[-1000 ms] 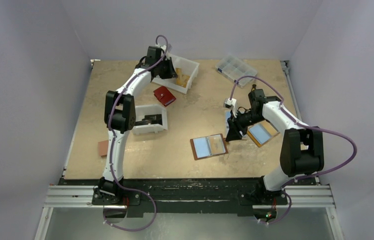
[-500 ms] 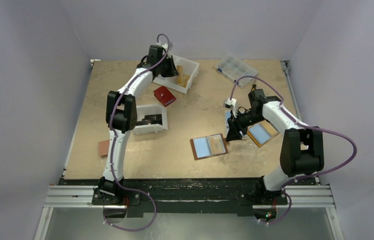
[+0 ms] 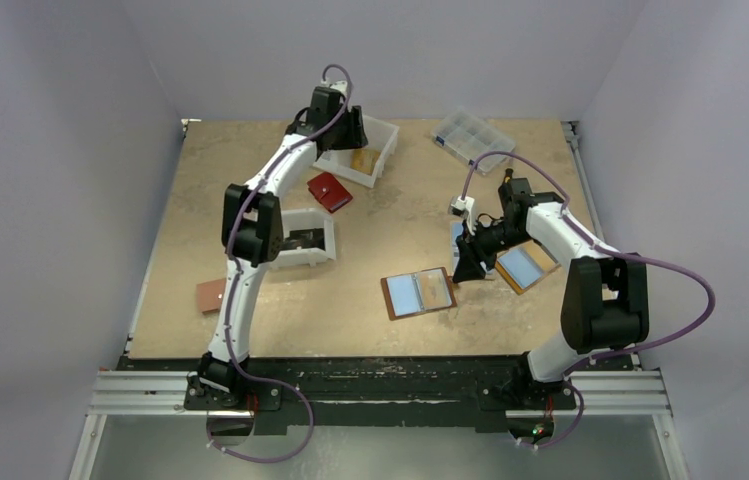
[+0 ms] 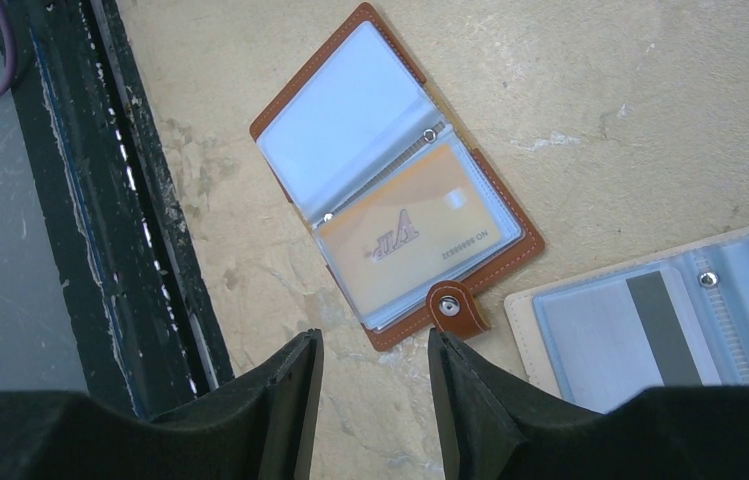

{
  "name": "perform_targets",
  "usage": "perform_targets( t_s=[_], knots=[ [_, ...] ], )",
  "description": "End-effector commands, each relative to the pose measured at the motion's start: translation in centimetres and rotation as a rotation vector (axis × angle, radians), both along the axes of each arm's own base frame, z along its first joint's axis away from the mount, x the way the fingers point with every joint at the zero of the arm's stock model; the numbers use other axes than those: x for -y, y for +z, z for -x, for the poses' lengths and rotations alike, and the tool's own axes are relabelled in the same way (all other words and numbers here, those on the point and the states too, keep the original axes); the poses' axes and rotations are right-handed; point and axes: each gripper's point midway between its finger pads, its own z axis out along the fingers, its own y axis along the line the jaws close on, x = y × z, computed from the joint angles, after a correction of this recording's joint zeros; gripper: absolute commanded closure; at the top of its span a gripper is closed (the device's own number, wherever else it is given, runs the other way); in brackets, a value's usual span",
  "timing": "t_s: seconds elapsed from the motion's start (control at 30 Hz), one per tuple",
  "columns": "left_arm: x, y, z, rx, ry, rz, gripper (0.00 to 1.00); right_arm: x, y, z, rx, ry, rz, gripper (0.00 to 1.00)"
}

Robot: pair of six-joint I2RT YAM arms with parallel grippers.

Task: Take the credit cards out of the card holder
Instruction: Place the credit card in the storage box, then reset both arms

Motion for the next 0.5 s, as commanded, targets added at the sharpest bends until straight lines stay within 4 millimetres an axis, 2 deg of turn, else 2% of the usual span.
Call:
perform_targets(
  t_s=[0.0, 0.13, 0.23, 0.33, 0.37, 0.4, 0.47],
  knots=[
    [-1.9, 11.2, -1.8, 0.217, 0.085, 0.022, 0.48, -0.3, 1.3, -0.2, 0.037, 0.001, -0.036, 0.49],
    [-2.4, 17.3, -0.5, 0.317, 0.073, 0.041, 0.48, -0.1, 1.4, -0.4, 0.048, 0.008, -0.02, 0.5],
    [-3.7, 20.4, 1.8, 0.349, 0.066, 0.044, 0.46, 0.2, 2.1, -0.9, 0.071, 0.016, -0.001, 0.5],
    [-5.9, 21.6, 4.8, 0.337, 0.076, 0.065, 0.43, 0.7, 3.4, -2.1, 0.114, 0.004, 0.023, 0.5],
    [-6.8, 20.3, 6.1, 0.298, 0.081, 0.073, 0.37, 1.0, 3.9, -2.5, 0.131, -0.008, 0.032, 0.49],
    [-7.8, 20.4, 7.4, 0.289, 0.095, 0.098, 0.3, 1.3, 4.4, -3.1, 0.15, -0.023, 0.044, 0.49],
    [-10.1, 20.3, 10.1, 0.27, 0.125, 0.172, 0.23, 2.2, 5.7, -4.2, 0.19, -0.059, 0.06, 0.48]
  ],
)
